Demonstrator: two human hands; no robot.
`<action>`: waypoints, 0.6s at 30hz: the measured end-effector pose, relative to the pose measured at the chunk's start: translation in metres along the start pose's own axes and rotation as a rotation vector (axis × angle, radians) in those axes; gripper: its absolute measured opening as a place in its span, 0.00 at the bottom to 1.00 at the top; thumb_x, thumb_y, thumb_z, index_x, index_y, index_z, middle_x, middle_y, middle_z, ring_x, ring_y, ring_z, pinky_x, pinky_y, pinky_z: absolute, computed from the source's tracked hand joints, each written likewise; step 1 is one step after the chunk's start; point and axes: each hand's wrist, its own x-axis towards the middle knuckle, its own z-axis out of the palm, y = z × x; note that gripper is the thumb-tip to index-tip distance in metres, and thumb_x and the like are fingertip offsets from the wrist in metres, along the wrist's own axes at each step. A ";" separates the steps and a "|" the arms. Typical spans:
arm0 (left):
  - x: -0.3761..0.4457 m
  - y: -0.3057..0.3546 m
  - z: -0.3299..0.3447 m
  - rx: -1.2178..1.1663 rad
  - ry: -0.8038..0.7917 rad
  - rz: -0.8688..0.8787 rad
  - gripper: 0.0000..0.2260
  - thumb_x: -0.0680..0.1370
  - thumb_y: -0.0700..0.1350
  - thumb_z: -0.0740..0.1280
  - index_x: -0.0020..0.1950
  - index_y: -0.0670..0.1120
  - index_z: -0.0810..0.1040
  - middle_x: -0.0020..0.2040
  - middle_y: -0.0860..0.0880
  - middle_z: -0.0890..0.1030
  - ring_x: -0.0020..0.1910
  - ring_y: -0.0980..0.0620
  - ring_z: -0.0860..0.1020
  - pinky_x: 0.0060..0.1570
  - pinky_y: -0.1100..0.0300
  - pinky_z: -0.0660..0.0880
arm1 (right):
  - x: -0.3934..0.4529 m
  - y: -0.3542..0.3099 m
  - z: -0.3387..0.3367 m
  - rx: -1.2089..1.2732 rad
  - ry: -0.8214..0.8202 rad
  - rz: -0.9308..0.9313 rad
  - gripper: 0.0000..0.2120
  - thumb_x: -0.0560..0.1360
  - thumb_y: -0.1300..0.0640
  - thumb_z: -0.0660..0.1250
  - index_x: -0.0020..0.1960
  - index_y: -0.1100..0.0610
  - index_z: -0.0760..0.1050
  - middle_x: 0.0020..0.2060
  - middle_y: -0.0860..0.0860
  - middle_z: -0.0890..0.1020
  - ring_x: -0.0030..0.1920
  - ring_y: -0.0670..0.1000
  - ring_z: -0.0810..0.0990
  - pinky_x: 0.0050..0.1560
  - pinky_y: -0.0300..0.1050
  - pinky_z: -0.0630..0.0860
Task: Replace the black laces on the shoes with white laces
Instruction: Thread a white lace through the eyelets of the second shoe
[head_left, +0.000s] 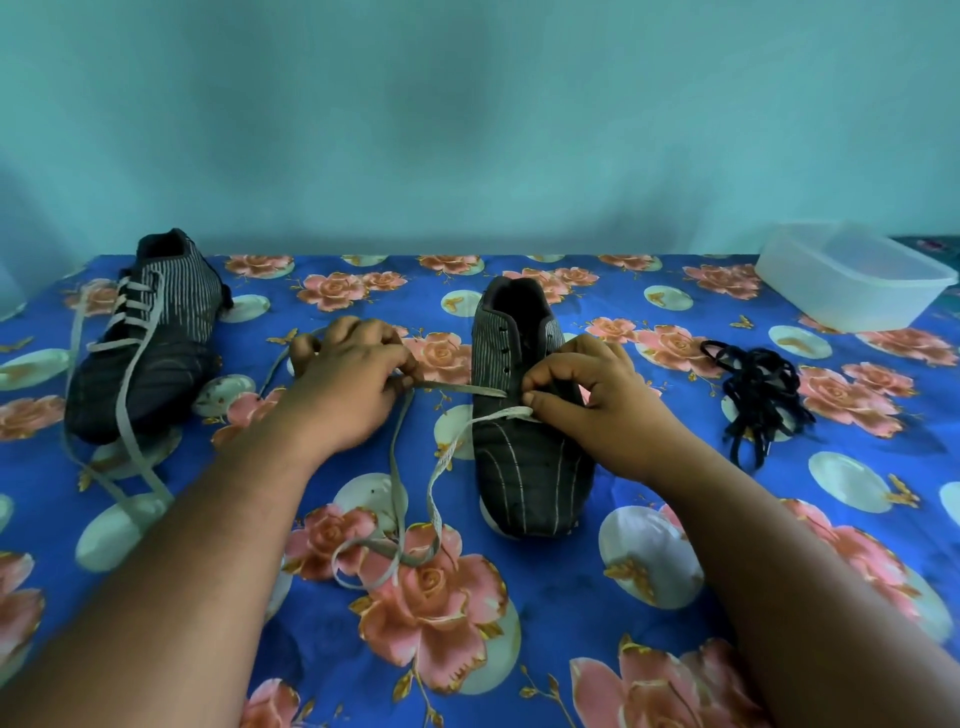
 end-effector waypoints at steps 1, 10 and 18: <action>0.001 0.001 0.001 0.029 0.043 0.006 0.07 0.83 0.50 0.65 0.58 0.58 0.81 0.68 0.55 0.72 0.71 0.49 0.60 0.60 0.47 0.55 | 0.000 0.000 0.000 0.011 -0.005 -0.007 0.08 0.75 0.48 0.72 0.44 0.34 0.78 0.49 0.44 0.76 0.60 0.49 0.69 0.59 0.46 0.66; -0.003 0.010 0.002 0.038 0.155 -0.002 0.09 0.83 0.53 0.63 0.61 0.61 0.80 0.63 0.58 0.74 0.69 0.51 0.64 0.57 0.48 0.54 | -0.008 0.004 -0.023 0.040 -0.012 -0.253 0.15 0.74 0.45 0.72 0.58 0.48 0.78 0.44 0.47 0.76 0.50 0.50 0.76 0.52 0.41 0.71; -0.008 0.050 0.002 -0.658 0.176 0.275 0.11 0.78 0.57 0.67 0.58 0.57 0.83 0.54 0.59 0.78 0.59 0.54 0.76 0.61 0.41 0.72 | -0.002 -0.006 -0.005 -0.077 0.057 -0.410 0.08 0.76 0.48 0.73 0.49 0.52 0.84 0.35 0.43 0.76 0.37 0.46 0.75 0.41 0.43 0.72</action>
